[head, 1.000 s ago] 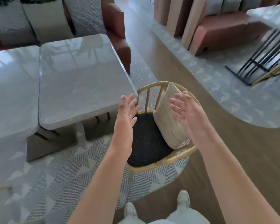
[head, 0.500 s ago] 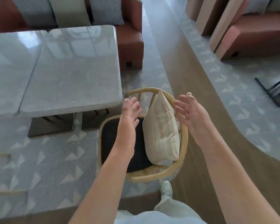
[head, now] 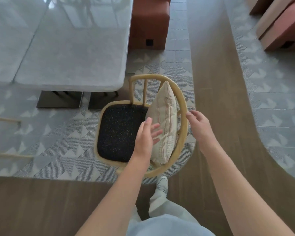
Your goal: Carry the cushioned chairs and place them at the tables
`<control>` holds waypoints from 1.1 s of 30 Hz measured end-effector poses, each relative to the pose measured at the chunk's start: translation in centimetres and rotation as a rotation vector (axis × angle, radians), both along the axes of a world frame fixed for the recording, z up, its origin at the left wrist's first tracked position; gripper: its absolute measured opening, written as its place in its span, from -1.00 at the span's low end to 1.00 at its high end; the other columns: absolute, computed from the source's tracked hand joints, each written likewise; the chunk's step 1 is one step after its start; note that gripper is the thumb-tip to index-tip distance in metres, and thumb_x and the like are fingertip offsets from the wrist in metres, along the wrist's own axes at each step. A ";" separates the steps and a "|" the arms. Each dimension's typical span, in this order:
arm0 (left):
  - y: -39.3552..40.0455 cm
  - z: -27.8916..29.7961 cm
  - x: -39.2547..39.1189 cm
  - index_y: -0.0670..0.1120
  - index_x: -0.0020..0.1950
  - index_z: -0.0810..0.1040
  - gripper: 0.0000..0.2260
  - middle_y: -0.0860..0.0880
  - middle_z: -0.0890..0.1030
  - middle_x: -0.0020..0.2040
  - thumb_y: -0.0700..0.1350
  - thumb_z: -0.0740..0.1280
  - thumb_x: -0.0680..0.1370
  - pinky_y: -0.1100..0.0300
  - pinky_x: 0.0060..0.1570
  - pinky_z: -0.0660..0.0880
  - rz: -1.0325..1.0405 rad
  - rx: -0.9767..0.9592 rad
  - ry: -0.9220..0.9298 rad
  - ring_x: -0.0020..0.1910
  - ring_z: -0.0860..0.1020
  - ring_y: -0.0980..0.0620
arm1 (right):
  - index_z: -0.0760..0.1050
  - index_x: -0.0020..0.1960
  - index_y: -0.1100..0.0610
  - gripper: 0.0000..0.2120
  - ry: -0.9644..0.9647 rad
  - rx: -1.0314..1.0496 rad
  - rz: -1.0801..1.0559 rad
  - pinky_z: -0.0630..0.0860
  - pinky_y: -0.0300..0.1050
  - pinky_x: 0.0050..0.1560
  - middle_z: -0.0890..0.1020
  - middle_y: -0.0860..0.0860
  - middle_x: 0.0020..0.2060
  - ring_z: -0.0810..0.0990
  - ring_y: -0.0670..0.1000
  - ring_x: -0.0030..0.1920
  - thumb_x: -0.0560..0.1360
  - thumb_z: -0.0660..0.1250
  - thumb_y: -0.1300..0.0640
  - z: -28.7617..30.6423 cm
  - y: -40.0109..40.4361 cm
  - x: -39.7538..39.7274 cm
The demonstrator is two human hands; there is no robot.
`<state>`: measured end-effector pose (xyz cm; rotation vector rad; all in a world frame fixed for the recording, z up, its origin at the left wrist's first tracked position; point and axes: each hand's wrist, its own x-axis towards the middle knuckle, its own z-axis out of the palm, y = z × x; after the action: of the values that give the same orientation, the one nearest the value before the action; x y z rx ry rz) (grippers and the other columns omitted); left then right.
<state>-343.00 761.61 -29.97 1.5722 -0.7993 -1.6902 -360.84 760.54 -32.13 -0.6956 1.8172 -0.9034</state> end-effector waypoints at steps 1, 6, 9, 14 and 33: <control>0.2 -1.1 -0.4 0.15 0.15 0.49 -0.79 0.06 0.67 0.10 0.16 0.10 0.71 0.10 0.06 0.58 0.022 0.049 0.008 0.04 0.69 0.06 | 0.44 0.43 0.06 -0.56 0.016 0.017 0.009 0.38 -0.32 -0.17 0.57 -0.08 0.23 0.51 -0.28 -0.01 0.61 0.29 -0.08 -1.0 -0.1 -0.3; 1.7 -5.4 -2.6 -0.05 0.15 0.60 -0.60 -0.01 0.75 -0.04 0.21 0.12 0.69 0.01 0.03 0.61 0.147 0.335 0.114 -0.03 0.73 -0.02 | 0.26 0.55 0.13 -0.41 0.075 0.110 0.045 0.40 -0.16 0.07 0.48 0.07 0.39 0.53 0.02 0.23 0.60 0.30 -0.07 -4.9 -1.4 -1.6; 3.6 -7.6 -3.3 -0.15 0.13 0.61 -0.58 -0.07 0.76 -0.09 0.18 0.17 0.68 0.04 -0.09 0.60 0.267 0.510 0.142 -0.05 0.73 -0.06 | 0.23 0.55 0.15 -0.39 0.024 0.175 0.032 0.54 -0.06 0.05 0.50 0.11 0.36 0.60 -0.03 0.03 0.59 0.32 -0.02 -6.8 -2.4 -2.4; 5.6 -9.8 -2.4 -0.21 0.11 0.54 -0.72 -0.16 0.72 -0.15 0.01 0.23 0.68 -0.06 0.04 0.56 0.603 0.666 0.337 -0.07 0.70 -0.12 | 0.28 0.52 0.18 -0.45 -0.093 0.190 -0.037 0.64 0.16 0.11 0.54 0.12 0.28 0.69 0.09 -0.01 0.58 0.35 0.15 -9.5 -2.9 -3.2; 8.6 -15.5 0.7 -0.20 0.25 0.43 -0.72 -0.23 0.53 0.11 -0.06 0.35 0.65 -0.16 0.20 0.53 0.885 0.816 0.355 0.15 0.54 -0.16 | 0.44 0.40 0.18 -0.60 -0.067 0.170 -0.069 0.65 0.00 -0.05 0.63 0.11 0.10 0.67 0.17 0.05 0.56 0.32 0.24 -12.9 -3.0 -2.9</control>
<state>-342.26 770.25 -45.49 1.6435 0.7875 -1.5473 -363.76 757.54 -45.02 -0.4934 1.8422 -0.7964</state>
